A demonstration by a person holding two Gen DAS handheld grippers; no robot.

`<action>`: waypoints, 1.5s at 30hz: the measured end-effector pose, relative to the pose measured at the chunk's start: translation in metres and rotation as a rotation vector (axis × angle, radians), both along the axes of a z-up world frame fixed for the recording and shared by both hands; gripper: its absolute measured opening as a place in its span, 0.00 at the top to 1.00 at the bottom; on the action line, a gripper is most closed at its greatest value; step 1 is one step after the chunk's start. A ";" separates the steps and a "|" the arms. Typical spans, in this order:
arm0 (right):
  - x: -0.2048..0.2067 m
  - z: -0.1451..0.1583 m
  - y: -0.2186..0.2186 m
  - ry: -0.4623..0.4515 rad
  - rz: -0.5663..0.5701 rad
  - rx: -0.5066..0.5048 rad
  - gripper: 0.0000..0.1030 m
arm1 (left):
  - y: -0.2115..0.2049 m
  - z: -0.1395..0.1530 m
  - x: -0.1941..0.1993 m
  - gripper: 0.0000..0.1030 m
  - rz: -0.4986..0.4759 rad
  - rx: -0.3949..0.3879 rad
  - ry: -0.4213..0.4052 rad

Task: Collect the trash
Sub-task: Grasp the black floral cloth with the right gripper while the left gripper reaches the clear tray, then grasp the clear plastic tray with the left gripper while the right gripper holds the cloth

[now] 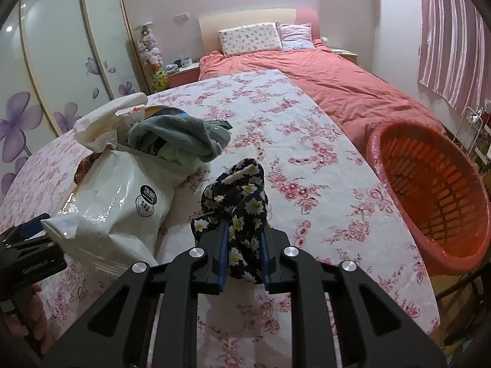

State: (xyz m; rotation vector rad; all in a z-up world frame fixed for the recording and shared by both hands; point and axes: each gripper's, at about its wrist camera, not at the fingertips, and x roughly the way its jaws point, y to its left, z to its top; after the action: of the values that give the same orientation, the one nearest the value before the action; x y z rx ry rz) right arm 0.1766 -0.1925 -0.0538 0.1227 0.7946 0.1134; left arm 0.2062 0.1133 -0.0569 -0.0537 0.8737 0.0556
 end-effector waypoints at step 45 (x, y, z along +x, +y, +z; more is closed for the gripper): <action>-0.001 -0.007 -0.007 0.010 -0.021 0.041 0.84 | 0.061 -0.011 0.002 0.30 0.045 -0.036 0.068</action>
State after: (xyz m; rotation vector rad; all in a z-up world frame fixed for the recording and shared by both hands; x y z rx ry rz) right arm 0.1755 -0.1999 -0.0606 0.1707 0.8014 0.1098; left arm 0.2080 0.1739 -0.0682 -0.1057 0.9417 0.0844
